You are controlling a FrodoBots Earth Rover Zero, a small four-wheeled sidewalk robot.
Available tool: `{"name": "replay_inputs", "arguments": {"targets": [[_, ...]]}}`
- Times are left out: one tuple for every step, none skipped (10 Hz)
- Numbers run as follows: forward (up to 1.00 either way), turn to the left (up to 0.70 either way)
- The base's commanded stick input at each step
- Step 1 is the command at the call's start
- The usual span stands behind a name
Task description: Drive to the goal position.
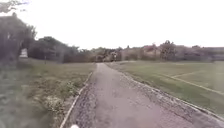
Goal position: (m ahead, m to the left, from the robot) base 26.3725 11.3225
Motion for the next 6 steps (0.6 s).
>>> {"name": "replay_inputs", "arguments": {"targets": [[0.66,0.0],[0.66,0.0],[0.66,0.0],[0.66,0.0],[0.66,0.0],[0.66,0.0]]}}
